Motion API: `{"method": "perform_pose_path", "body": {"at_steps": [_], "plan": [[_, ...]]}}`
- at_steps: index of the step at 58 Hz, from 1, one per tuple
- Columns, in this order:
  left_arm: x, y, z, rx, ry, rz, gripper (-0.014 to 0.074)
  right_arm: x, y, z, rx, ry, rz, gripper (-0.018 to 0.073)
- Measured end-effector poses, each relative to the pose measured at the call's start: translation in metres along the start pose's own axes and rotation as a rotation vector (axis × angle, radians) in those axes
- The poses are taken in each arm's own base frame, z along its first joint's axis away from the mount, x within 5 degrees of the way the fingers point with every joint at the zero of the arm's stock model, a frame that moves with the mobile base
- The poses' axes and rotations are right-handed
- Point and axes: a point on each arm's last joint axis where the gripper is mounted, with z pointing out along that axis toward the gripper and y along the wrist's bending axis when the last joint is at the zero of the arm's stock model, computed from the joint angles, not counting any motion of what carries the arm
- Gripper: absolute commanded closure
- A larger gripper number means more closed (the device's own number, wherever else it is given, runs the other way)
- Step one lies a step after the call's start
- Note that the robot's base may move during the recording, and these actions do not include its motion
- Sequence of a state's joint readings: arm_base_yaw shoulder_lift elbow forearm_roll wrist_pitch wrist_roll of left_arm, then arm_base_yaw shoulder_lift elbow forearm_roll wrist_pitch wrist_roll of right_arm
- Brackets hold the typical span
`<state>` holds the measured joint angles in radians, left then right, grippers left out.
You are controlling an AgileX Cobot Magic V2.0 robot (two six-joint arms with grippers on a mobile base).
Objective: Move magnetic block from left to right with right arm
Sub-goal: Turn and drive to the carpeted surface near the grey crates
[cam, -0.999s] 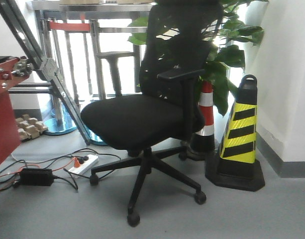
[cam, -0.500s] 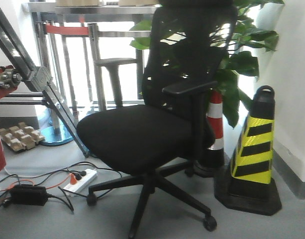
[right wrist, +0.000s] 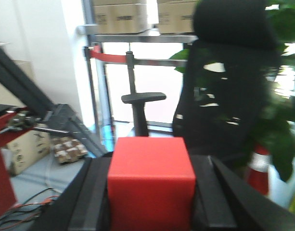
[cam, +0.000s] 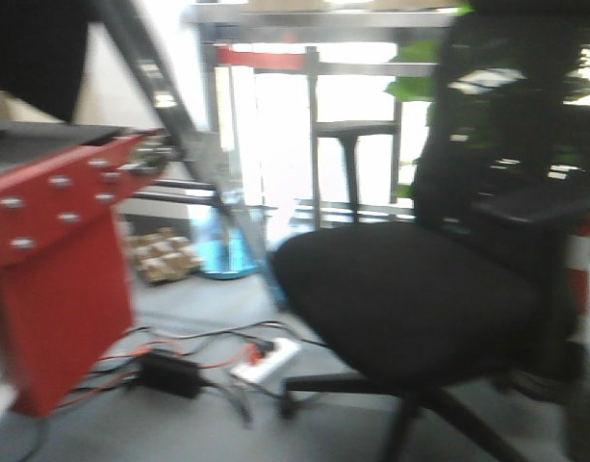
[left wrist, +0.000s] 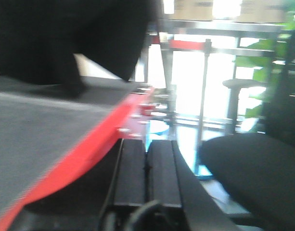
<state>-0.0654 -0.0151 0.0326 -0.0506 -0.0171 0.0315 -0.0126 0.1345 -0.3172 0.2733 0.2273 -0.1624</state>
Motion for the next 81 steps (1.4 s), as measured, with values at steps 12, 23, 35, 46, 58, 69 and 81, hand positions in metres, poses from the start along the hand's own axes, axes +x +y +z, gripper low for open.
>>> {"method": "perform_pose_path", "body": {"at_steps": [12,23,35,46,58,69,81], "plan": [[0.0000,0.0000,0.0000,0.000,0.000,0.000,0.0713,0.0000,0.0000,0.0000,0.000,0.000,0.000,0.0293],[0.0000,0.0000,0.0000,0.000,0.000,0.000,0.0713,0.0000,0.0000,0.0000,0.000,0.000,0.000,0.0293],[0.0000,0.0000,0.0000,0.000,0.000,0.000,0.0713,0.0000,0.0000,0.0000,0.000,0.000,0.000,0.0293],[0.0000,0.0000,0.0000,0.000,0.000,0.000,0.0713,0.0000,0.0000,0.0000,0.000,0.000,0.000,0.0293],[0.0000,0.0000,0.0000,0.000,0.000,0.000,0.0713,0.0000,0.0000,0.0000,0.000,0.000,0.000,0.0293],[0.0000,0.0000,0.0000,0.000,0.000,0.000,0.0713,0.0000,0.0000,0.0000,0.000,0.000,0.000,0.0293],[0.0000,0.0000,0.0000,0.000,0.000,0.000,0.0713,0.0000,0.0000,0.0000,0.000,0.000,0.000,0.0293]]}}
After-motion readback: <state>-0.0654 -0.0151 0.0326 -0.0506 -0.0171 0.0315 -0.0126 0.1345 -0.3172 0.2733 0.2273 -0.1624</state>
